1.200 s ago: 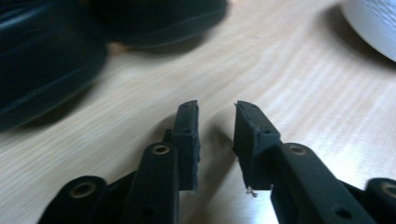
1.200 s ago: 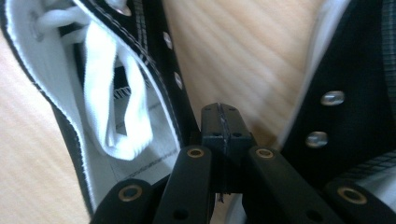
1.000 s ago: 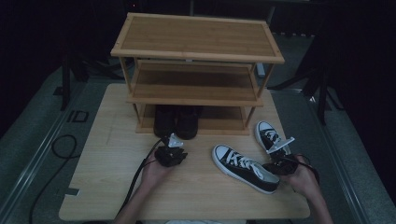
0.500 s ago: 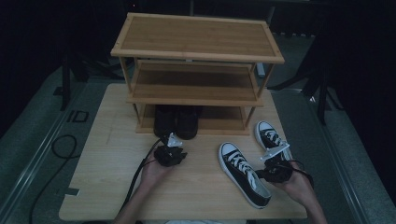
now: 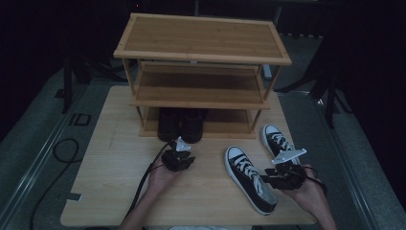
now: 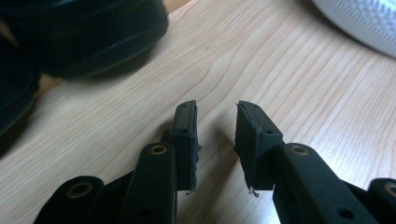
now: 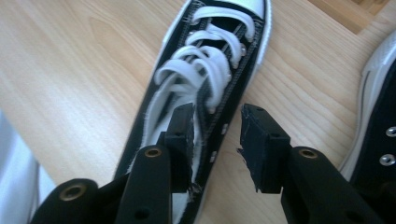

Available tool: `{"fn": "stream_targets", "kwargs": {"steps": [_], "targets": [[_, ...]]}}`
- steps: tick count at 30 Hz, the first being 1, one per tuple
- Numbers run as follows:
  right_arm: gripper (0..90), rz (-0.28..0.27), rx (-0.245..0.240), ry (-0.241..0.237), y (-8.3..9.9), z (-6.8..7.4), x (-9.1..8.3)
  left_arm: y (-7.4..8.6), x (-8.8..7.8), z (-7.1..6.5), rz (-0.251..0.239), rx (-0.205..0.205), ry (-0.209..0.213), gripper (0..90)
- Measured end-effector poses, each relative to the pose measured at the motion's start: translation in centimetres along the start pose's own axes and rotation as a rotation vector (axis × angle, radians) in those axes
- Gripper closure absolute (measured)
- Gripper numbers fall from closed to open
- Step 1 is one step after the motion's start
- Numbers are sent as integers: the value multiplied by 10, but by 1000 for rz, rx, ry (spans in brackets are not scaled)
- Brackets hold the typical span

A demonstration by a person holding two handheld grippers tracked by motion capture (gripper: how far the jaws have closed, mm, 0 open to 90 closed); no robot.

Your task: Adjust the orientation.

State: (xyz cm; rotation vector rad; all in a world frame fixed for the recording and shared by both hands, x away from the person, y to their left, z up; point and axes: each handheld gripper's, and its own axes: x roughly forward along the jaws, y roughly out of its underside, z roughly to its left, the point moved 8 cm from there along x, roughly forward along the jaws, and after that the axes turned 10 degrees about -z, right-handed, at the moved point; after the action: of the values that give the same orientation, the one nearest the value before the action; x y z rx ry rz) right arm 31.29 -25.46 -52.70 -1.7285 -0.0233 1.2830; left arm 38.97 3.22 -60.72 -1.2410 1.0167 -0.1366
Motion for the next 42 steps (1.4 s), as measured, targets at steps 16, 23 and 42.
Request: {"fn": "stream_targets", "kwargs": {"steps": [16, 23, 42], "targets": [[816, 117, -45, 49, 14, 5, 20, -41, 34, -13, -22, 35, -19, 677], [844, 162, -19, 89, 14, 7, 24, -56, 48, -13, -41, 41, -51, 678], [886, 143, 17, 88, 15, 5, 23, -73, 95, -4, -42, 27, -180, 892]]}}
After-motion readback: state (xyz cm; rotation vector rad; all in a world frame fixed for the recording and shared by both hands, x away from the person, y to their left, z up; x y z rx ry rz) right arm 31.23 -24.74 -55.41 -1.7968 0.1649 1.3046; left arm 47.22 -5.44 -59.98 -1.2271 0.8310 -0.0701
